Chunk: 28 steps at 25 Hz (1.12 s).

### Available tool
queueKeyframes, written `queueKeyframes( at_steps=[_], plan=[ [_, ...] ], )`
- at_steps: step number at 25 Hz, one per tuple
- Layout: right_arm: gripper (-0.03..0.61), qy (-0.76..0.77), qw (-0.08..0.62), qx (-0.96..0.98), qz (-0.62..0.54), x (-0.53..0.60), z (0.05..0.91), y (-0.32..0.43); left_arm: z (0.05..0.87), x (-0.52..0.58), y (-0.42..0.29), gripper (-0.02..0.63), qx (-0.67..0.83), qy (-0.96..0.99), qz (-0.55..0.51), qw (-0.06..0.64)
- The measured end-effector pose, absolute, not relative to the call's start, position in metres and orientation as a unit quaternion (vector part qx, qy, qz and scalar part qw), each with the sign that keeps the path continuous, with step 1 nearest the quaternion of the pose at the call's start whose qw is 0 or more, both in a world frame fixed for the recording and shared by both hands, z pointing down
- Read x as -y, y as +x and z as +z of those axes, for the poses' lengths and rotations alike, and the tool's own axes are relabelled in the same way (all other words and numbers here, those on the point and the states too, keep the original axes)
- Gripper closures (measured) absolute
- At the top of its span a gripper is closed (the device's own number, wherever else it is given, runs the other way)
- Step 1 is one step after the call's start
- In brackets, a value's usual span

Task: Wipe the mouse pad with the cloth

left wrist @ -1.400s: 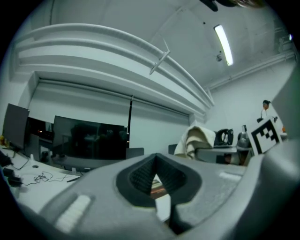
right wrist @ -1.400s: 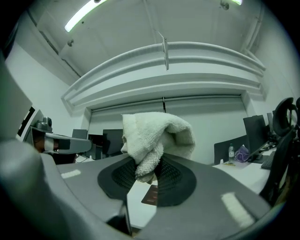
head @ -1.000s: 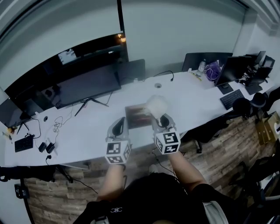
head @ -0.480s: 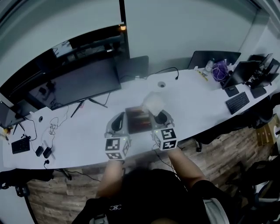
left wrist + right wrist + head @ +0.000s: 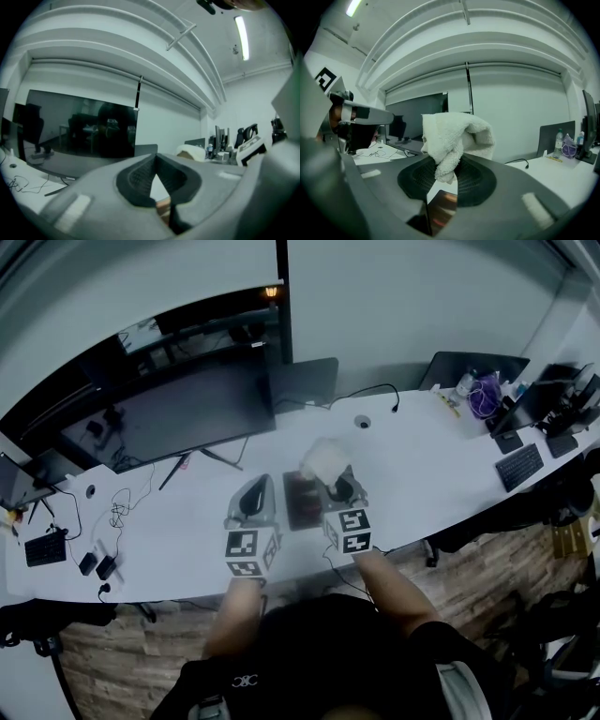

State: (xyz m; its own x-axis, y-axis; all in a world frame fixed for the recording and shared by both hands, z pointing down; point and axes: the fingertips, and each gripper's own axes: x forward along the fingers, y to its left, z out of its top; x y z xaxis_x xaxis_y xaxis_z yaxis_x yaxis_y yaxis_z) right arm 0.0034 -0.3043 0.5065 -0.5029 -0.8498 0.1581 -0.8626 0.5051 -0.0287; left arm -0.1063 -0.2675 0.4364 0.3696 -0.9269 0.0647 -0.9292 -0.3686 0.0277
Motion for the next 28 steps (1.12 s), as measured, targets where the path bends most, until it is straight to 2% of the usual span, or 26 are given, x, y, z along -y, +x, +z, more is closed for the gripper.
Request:
queueKeyframes(
  at_steps=[9,28],
  plan=[
    [0.491,0.443,0.162,0.880,0.059,0.321,0.575,-0.038,0.435,0.268,-0.134,0.615,0.592,0.805,0.019,0.027],
    [0.493,0.363,0.300,0.878,0.083,0.333,0.684,-0.076,0.448,0.252,-0.177,0.615,0.643,0.764,0.039,0.036]
  ],
)
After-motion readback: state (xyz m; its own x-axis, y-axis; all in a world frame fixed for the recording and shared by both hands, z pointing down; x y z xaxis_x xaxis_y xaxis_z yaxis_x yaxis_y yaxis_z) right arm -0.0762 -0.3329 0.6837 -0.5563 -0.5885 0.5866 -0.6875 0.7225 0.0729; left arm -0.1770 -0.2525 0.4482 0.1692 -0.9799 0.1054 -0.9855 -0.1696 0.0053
